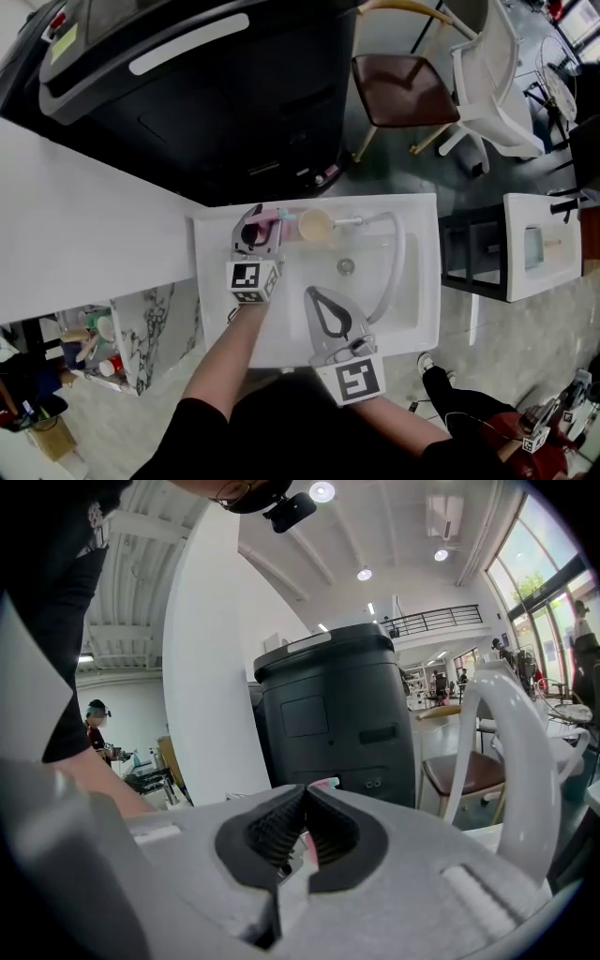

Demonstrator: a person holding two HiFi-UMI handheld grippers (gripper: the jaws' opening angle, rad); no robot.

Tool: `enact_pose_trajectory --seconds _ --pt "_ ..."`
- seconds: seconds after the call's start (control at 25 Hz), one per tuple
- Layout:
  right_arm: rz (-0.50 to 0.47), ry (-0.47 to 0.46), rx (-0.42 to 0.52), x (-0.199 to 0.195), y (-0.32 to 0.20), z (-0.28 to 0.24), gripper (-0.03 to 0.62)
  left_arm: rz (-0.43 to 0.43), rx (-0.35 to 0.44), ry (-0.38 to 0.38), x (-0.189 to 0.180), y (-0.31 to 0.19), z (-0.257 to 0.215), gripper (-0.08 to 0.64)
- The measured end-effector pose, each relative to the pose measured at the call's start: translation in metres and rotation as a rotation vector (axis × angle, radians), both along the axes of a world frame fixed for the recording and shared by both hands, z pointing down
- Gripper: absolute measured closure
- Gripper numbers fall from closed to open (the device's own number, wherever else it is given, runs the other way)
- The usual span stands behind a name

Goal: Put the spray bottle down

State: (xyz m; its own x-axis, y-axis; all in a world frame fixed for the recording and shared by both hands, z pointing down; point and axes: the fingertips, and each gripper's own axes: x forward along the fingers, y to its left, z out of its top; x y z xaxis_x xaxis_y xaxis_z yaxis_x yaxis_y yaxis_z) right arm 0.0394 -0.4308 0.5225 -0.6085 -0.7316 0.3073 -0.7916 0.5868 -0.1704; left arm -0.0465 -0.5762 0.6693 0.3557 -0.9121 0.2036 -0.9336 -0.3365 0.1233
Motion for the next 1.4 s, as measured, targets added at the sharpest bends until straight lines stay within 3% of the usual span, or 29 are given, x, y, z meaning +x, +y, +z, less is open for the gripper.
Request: enact_pose_trajectory --seconds 0.16,0.28,0.48,0.8,1.24,1.4 --pt "0.012 0.01 -0.014 0.006 0.003 0.009 0.594 0.062 0.054 -0.036 0.014 0.008 0.004 0.386" --pt "0.011 0.018 -0.033 0.007 0.009 0.018 0.594 0.102 0.036 -0.05 0.023 0.013 0.01 0.382" --pt "0.013 0.02 -0.038 0.004 0.014 0.02 0.595 0.118 -0.022 0.021 0.021 0.017 0.018 0.276" --pt "0.017 0.009 -0.034 0.002 0.037 0.012 0.594 0.124 -0.081 0.066 -0.002 0.049 0.013 0.236" --pt "0.06 0.033 0.04 -0.011 0.086 -0.002 0.594 0.289 -0.07 0.244 -0.026 0.201 -0.084 0.239" --pt "0.109 0.005 0.052 -0.015 0.13 -0.015 0.594 0.304 -0.036 0.242 -0.034 0.277 -0.121 0.24"
